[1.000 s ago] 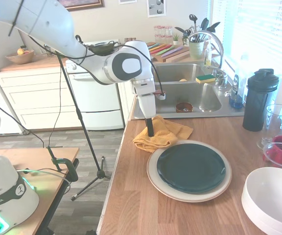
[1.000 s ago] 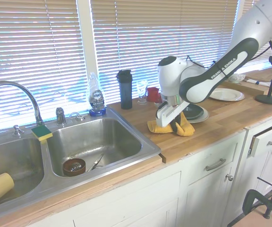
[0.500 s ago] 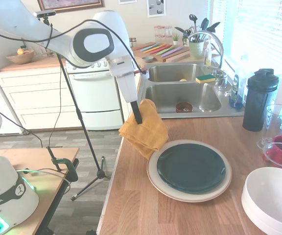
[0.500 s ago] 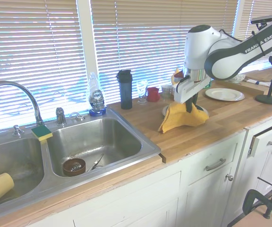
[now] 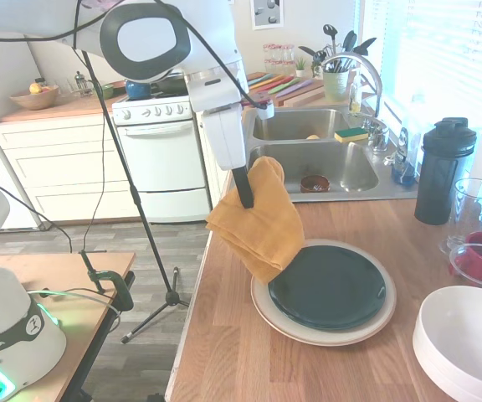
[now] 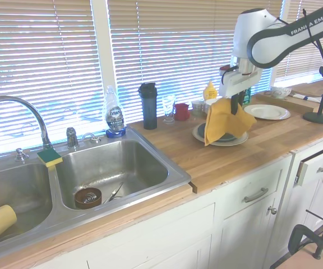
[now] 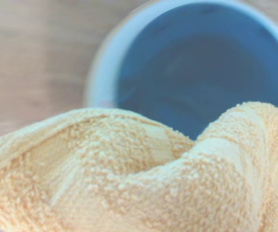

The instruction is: Wipe the blue plate in counterclockwise motion

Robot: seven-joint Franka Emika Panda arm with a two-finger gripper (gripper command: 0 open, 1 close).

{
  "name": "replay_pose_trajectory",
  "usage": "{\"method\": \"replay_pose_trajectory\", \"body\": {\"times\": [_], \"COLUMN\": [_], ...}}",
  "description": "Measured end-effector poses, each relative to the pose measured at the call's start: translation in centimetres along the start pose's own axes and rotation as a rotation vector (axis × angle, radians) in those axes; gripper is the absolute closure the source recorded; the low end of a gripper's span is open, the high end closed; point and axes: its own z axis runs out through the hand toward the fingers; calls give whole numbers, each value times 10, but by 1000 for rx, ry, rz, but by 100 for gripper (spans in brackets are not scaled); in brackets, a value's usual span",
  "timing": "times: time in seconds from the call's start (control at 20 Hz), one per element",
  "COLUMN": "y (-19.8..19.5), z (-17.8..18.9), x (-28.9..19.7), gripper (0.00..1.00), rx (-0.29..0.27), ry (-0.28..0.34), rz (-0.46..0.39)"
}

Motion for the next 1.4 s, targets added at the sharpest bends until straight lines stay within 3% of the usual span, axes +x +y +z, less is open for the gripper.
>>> {"method": "replay_pose_trajectory", "body": {"times": [0.2,0.65,1.15,1.4], "y": [3,-10,-28,-31], "z": [12,81,153,168], "x": [40,93,83,99], "gripper": [100,100,100,100], "rx": [-10,-51,-115,-122], "ry": [-50,-154,-221,-236], "rz": [35,75,62,88]}}
